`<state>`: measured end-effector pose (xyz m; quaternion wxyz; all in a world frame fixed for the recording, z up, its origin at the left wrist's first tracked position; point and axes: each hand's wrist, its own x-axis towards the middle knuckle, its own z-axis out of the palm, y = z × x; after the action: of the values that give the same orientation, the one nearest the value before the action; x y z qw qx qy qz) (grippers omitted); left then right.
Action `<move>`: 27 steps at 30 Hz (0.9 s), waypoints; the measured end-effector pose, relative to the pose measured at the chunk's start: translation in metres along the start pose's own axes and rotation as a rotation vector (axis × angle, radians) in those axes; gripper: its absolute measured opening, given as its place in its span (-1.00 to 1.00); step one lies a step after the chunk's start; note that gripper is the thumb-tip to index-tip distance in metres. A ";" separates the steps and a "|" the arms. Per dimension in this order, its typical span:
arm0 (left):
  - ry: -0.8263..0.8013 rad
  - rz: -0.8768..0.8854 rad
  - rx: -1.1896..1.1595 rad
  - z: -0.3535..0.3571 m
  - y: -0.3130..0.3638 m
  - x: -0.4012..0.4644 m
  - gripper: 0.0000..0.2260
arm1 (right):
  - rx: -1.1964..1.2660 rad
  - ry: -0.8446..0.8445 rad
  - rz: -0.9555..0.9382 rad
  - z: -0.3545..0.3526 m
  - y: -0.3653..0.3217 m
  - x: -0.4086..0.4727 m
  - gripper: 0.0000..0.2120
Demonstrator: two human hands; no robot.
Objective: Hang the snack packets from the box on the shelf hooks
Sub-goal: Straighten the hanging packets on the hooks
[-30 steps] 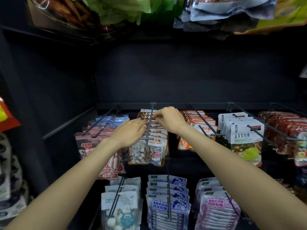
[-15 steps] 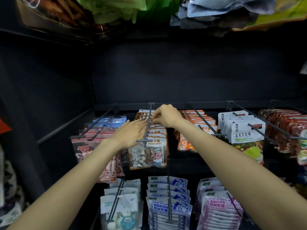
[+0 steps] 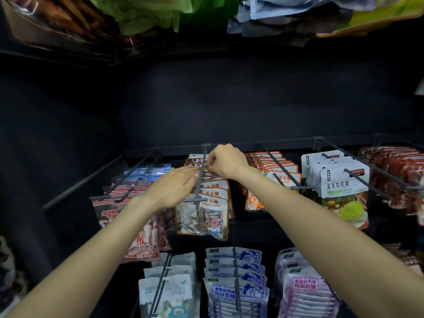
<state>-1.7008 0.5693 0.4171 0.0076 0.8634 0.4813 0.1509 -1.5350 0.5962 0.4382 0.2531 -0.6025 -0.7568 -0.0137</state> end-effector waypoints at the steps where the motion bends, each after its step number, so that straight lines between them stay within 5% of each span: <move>1: 0.062 -0.010 -0.029 -0.003 0.000 0.002 -0.63 | 0.013 0.009 -0.004 -0.001 0.001 0.000 -0.86; 5: 0.252 -0.092 0.039 -0.017 -0.006 0.024 -0.81 | 0.077 0.075 0.004 -0.008 0.005 0.002 -0.88; 9: 0.106 -0.122 0.134 -0.020 -0.010 0.046 -0.89 | 0.050 -0.019 -0.007 -0.005 0.006 0.004 -0.89; 15: 0.144 -0.060 0.271 -0.017 -0.012 0.054 -0.90 | 0.063 -0.065 -0.072 -0.005 0.011 0.005 -0.88; 21: 0.183 -0.142 0.125 -0.015 -0.019 0.057 -0.82 | 0.074 0.018 0.007 0.001 0.013 0.012 -0.90; 27: 0.054 -0.056 0.172 -0.009 -0.015 0.058 -0.74 | 0.031 -0.019 0.031 0.004 0.015 0.022 -0.92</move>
<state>-1.6869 0.6240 0.4376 -0.0753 0.8428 0.5163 0.1319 -1.5256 0.6216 0.4385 0.2557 -0.6103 -0.7497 0.0078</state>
